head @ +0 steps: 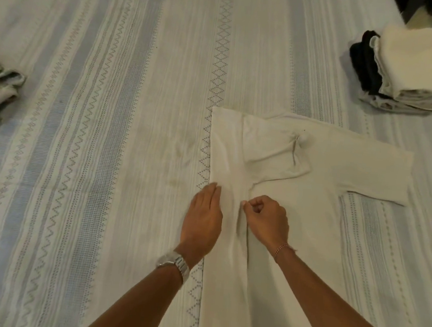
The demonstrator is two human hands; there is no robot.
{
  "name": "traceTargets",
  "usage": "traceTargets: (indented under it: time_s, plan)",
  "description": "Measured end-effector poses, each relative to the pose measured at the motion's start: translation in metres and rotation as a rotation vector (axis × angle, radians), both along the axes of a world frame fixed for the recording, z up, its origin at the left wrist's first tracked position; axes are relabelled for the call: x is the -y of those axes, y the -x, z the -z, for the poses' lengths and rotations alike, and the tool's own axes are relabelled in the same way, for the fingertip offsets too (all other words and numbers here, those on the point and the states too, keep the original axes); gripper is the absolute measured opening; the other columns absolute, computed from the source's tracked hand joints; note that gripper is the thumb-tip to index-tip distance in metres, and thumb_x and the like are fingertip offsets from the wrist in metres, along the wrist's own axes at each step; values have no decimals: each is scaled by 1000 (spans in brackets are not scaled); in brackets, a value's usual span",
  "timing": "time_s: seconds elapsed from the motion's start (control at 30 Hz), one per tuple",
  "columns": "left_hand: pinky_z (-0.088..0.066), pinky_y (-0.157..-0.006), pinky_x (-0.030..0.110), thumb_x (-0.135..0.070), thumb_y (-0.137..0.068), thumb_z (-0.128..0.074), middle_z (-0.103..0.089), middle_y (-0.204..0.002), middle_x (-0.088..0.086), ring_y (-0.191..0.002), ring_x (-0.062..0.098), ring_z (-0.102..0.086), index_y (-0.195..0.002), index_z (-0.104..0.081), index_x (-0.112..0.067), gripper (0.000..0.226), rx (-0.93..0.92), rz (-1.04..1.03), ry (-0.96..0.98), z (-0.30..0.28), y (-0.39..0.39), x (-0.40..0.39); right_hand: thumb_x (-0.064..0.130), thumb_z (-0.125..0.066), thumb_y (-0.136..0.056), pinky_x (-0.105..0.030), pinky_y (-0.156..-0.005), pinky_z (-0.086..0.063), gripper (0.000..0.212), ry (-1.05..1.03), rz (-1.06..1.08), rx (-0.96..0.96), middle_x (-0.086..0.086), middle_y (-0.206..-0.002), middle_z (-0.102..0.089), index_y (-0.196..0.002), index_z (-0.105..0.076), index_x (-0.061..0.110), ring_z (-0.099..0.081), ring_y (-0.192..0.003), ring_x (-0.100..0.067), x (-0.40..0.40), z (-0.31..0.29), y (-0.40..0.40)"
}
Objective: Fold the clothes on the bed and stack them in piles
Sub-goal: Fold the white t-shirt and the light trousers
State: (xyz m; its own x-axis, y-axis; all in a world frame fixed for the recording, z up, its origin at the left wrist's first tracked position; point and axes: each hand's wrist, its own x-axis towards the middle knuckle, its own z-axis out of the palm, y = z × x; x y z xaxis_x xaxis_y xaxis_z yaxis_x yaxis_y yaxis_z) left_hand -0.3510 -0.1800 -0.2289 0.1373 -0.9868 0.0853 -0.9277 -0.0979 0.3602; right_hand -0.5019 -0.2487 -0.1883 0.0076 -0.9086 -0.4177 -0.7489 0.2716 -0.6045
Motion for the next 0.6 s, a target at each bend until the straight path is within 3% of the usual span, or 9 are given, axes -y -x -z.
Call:
traceTargets:
  time_s: [0.1, 0.2, 0.37, 0.5, 0.6]
  plan:
    - [-13, -126, 44, -32, -109, -25, -12, -168, 16, -156, 28, -10, -159, -17, -3, 58, 44, 113, -124, 8, 2, -19, 34, -71, -91, -28, -65, -54, 14, -2, 10, 69, 12, -73, -69, -80, -70, 25, -66, -71, -8, 1, 2, 3]
    - [0, -127, 42, -45, -109, -7, 8, -169, 10, -156, 21, 12, -161, 1, -7, 65, 89, 143, -208, 11, 2, -27, 30, -68, -93, -30, -68, -56, 15, 11, 32, 87, 11, -77, -71, -79, -69, 24, -67, -73, -8, -2, 2, 10]
    - [-7, -127, 44, -45, -109, -8, 3, -170, 12, -157, 25, 5, -161, -3, -6, 65, 146, 142, -213, 14, 3, -27, 50, -70, -90, -27, -67, -52, 20, -22, -9, -17, 15, -77, -69, -83, -70, 30, -64, -74, -6, -14, 1, 5]
    - [-7, -127, 44, -47, -108, -8, 5, -170, 10, -157, 23, 8, -161, 0, -7, 66, 129, 150, -234, 15, 1, -28, 37, -71, -92, -28, -69, -53, 17, -66, 75, 84, 11, -77, -70, -79, -70, 26, -68, -78, -13, -10, 2, 7]
    - [-7, -128, 44, -47, -108, -8, 8, -170, 10, -156, 22, 10, -161, 1, -7, 67, 141, 153, -245, 15, 1, -28, 38, -69, -94, -26, -63, -47, 20, -51, 105, 30, 13, -76, -67, -78, -68, 27, -67, -78, -13, -8, -4, 17]
